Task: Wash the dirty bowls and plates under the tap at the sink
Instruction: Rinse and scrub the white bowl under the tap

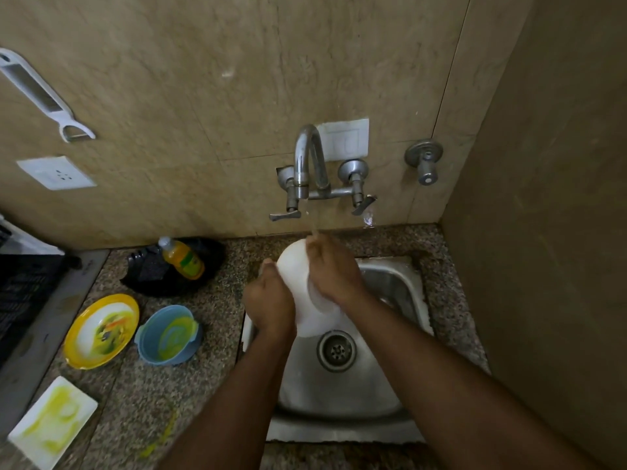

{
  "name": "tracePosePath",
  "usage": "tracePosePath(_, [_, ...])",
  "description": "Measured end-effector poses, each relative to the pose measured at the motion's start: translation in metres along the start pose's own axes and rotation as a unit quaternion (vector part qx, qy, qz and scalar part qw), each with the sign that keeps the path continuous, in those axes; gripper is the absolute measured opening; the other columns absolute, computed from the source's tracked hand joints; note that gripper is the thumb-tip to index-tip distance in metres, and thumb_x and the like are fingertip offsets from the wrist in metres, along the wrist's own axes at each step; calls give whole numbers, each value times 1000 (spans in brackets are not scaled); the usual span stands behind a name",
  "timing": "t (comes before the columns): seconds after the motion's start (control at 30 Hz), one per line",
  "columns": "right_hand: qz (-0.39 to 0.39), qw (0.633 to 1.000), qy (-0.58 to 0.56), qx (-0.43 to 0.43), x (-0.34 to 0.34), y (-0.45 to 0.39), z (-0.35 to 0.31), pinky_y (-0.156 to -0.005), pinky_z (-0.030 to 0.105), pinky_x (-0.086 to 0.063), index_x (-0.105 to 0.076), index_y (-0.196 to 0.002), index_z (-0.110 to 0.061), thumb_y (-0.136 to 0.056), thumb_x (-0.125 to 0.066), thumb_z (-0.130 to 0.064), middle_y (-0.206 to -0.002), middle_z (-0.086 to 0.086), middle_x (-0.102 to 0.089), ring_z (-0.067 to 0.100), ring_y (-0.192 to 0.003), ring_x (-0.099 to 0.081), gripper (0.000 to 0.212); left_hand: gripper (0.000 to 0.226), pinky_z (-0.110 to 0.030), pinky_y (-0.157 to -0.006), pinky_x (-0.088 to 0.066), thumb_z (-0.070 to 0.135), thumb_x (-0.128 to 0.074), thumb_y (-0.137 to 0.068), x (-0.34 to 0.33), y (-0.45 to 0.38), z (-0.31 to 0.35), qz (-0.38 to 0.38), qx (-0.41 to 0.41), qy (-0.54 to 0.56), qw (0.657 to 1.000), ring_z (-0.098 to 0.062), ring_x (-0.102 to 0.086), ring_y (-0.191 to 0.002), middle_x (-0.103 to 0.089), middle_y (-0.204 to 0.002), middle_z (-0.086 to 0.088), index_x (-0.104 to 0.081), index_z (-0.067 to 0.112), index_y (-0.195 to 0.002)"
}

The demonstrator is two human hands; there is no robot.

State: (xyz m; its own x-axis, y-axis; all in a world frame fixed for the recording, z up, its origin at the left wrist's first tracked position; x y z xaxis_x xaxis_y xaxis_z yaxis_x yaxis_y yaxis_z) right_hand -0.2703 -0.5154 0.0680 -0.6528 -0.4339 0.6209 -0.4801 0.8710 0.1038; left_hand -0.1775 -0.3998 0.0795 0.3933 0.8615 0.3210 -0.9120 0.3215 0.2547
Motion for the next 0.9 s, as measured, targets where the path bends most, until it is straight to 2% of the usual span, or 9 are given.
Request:
tracePosePath(0.13, [21,986,78,143,-3,11,-14,-126,44,-13,-30,-160,-26,-109,-27,-46,-168,-1,-25,19,-156,-17,55,45,-38,-79,-54,41,-53,-104,3,1,16,1,-9,39,999,-17,-65,-74,-66,-73,-1,-63,22,-65])
tracePosePath(0.2, [-1,995,-7,99,0,0,-8,-121,40,-22,-39,-156,-32,-107,-37,-49,-164,-4,-34,16,-151,-26,52,45,-37,-78,-55,45,-54,-103,2,2,19,-5,-12,51,999,-19,-67,-76,-67,-74,-1,-66,20,-67])
tracePosePath(0.3, [-3,991,-131,2,8,-19,5,-109,37,-38,-60,-138,-25,-105,-43,-48,-146,4,-57,24,-134,-51,45,47,-38,-76,-54,52,-60,-99,-1,9,11,-12,26,103,994,-21,-67,-75,-69,-76,-4,-69,15,-72])
tracePosePath(0.4, [22,993,-112,-42,16,-27,16,-99,43,-49,-74,-113,-17,-104,-40,-53,-117,11,-72,31,-108,-65,51,49,-33,-71,-54,58,-67,-92,-3,14,1,-39,32,117,992,-19,-68,-78,-72,-80,-5,-72,11,-78])
tracePosePath(0.57, [20,999,-13,34,32,-39,11,-84,39,-52,-72,-92,-20,-97,-46,-60,-99,2,-73,24,-91,-66,48,52,-34,-65,-47,59,-67,-91,0,2,6,-80,-46,-31,995,-19,-64,-70,-67,-68,-2,-65,16,-62])
tracePosePath(0.63, [4,995,-12,95,38,-43,-1,-76,34,-48,-71,-82,-29,-98,-53,-53,-89,-5,-72,17,-85,-65,34,44,-43,-72,-55,58,-69,-89,-3,-4,12,-110,-86,-35,990,-23,-68,-76,-71,-75,-2,-69,17,-72])
tracePosePath(0.73, [-20,982,50,182,35,-48,-20,-72,36,-49,-73,-81,-20,-101,-55,-37,-85,2,-72,17,-78,-62,31,27,-49,-82,-57,44,-68,-87,-11,-13,27,-142,-128,-56,980,-25,-69,-84,-75,-84,-1,-74,18,-85])
tracePosePath(0.8, [-9,979,62,193,30,-51,-23,-71,41,-52,-71,-80,-10,-102,-53,-33,-78,6,-70,22,-72,-62,37,27,-43,-82,-54,34,-62,-97,-20,-15,36,-187,-119,-44,974,-28,-70,-86,-77,-88,-6,-78,14,-86])
tracePosePath(0.9, [57,983,27,172,28,-44,-18,-69,43,-53,-68,-79,-13,-102,-50,-32,-74,3,-67,21,-69,-61,35,33,-38,-78,-55,34,-60,-101,-24,-9,34,-196,-69,-14,978,-26,-73,-84,-78,-85,-9,-80,13,-86])
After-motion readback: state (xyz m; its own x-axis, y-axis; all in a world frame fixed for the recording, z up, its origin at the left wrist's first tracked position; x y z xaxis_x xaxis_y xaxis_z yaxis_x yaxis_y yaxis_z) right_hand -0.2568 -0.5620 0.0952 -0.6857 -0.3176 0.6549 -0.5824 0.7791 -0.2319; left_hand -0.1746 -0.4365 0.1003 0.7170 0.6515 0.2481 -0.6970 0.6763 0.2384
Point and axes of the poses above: each hand's wrist, its own y-axis away from the middle knuckle, its own x-axis out of the back of the hand, z = x × y, the point moved 5 cm from there along -y, towards the middle knuckle
